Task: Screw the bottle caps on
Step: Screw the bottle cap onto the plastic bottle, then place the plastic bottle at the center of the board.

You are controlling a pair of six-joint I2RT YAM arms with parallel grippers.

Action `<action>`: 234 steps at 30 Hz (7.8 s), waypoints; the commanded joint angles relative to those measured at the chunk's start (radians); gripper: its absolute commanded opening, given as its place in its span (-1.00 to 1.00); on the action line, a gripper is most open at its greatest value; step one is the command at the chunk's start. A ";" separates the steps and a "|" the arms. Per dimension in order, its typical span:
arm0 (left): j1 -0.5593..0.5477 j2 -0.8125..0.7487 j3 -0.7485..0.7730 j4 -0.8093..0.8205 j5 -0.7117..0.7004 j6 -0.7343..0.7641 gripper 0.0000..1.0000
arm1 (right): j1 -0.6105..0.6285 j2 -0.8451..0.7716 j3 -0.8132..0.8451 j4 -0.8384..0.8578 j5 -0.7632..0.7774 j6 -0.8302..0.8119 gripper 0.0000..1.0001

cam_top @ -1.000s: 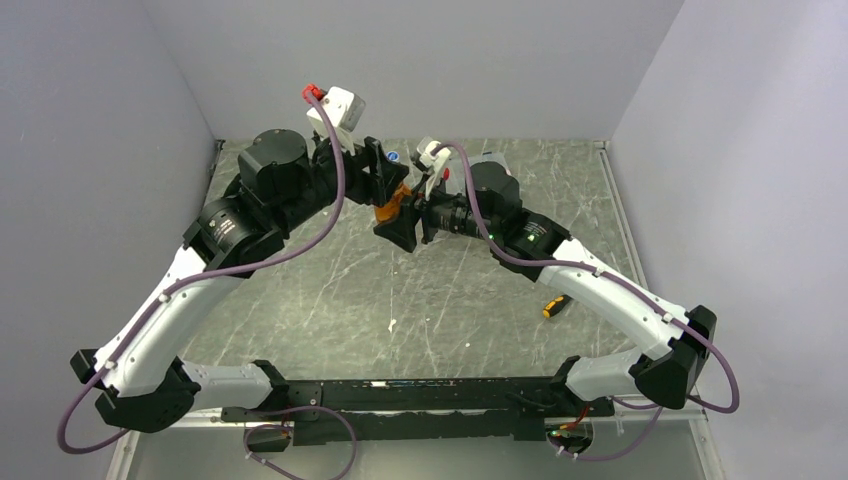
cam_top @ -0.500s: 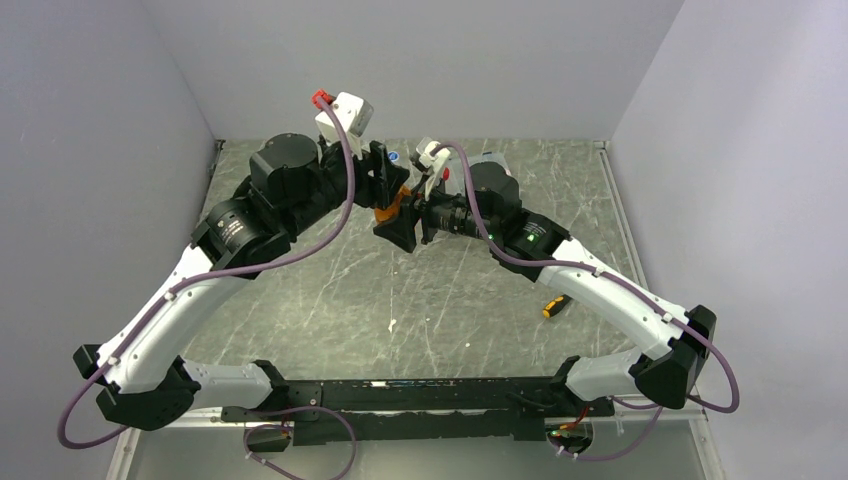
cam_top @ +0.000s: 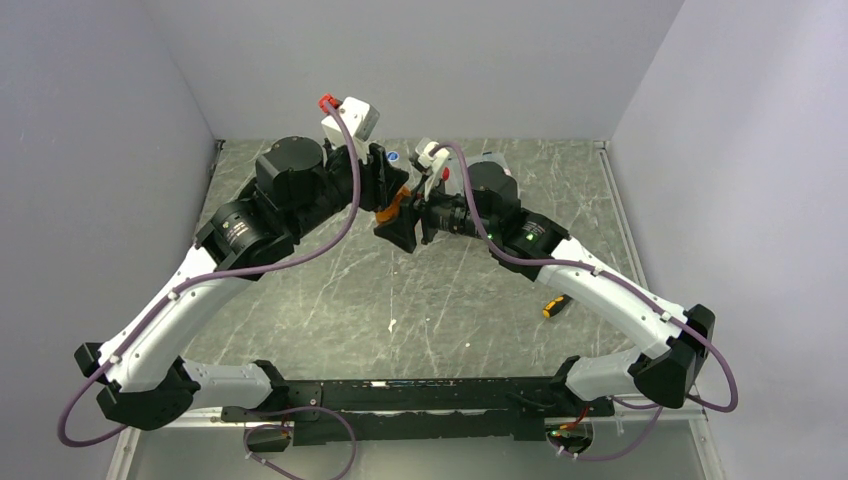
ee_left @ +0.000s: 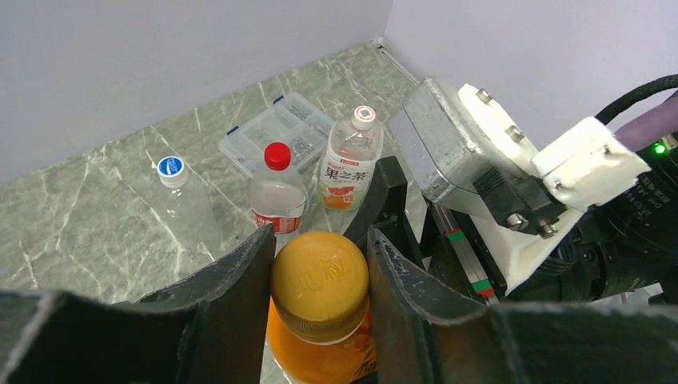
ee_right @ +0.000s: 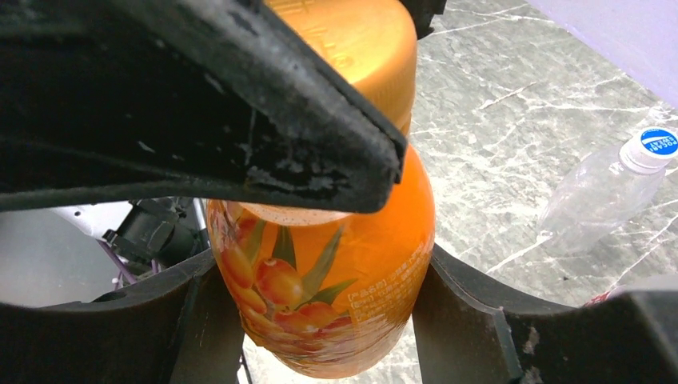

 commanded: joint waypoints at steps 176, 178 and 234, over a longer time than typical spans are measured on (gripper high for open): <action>-0.021 -0.047 -0.062 0.054 0.025 0.038 -0.81 | -0.044 -0.027 0.044 -0.022 -0.079 -0.021 -0.47; -0.021 -0.070 -0.106 0.086 -0.025 0.038 -0.96 | -0.044 -0.026 0.035 -0.018 -0.064 -0.015 0.03; 0.380 0.564 -1.051 1.755 -0.137 0.193 -0.69 | -0.054 -0.490 -0.341 -0.069 0.379 0.140 0.99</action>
